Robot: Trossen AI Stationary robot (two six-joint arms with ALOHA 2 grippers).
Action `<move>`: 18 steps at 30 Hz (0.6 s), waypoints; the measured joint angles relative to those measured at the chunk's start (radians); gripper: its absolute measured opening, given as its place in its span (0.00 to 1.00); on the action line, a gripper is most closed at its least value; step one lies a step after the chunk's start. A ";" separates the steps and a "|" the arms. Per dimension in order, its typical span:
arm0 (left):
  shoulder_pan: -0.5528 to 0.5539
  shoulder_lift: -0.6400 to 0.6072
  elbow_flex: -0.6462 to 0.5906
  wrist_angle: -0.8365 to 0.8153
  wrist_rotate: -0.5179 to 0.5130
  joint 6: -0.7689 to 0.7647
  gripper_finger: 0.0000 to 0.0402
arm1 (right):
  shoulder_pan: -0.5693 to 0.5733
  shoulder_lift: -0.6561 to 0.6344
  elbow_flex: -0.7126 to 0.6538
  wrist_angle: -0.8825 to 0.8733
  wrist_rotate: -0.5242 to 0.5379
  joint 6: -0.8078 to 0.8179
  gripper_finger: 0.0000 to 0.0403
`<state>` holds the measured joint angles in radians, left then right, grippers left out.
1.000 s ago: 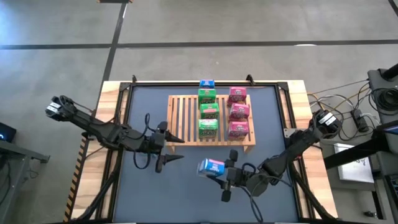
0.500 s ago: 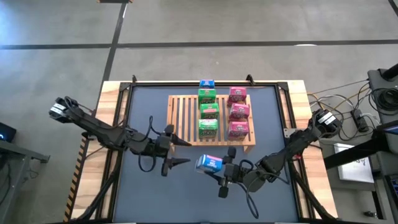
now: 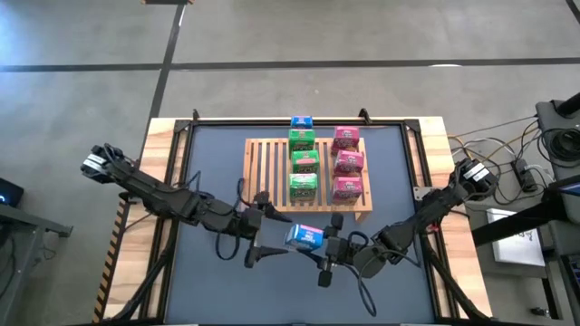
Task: Stack cereal on shelf
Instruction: Put the bottom blue cereal box on the shelf
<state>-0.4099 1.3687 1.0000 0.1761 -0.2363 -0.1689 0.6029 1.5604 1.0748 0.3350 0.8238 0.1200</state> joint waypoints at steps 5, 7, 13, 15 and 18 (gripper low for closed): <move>0.002 0.075 0.113 -0.111 -0.009 0.010 0.94 | 0.000 0.000 0.000 0.005 -0.021 -0.001 0.45; 0.002 0.104 0.162 -0.153 -0.011 0.019 0.94 | 0.000 0.000 0.000 0.006 -0.023 -0.001 0.45; 0.001 0.169 0.282 -0.253 -0.013 0.022 0.89 | 0.000 0.000 0.000 0.006 -0.074 -0.007 0.45; 0.001 0.178 0.301 -0.256 -0.013 0.022 0.85 | 0.000 0.001 0.000 0.006 -0.075 -0.009 0.45; 0.001 0.178 0.301 -0.263 -0.015 0.026 0.78 | 0.001 0.001 0.000 0.006 -0.075 -0.013 0.45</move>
<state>-0.4089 1.5471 1.3009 -0.0873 -0.2516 -0.1432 0.6037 1.5616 1.0752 0.3412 0.7484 0.1068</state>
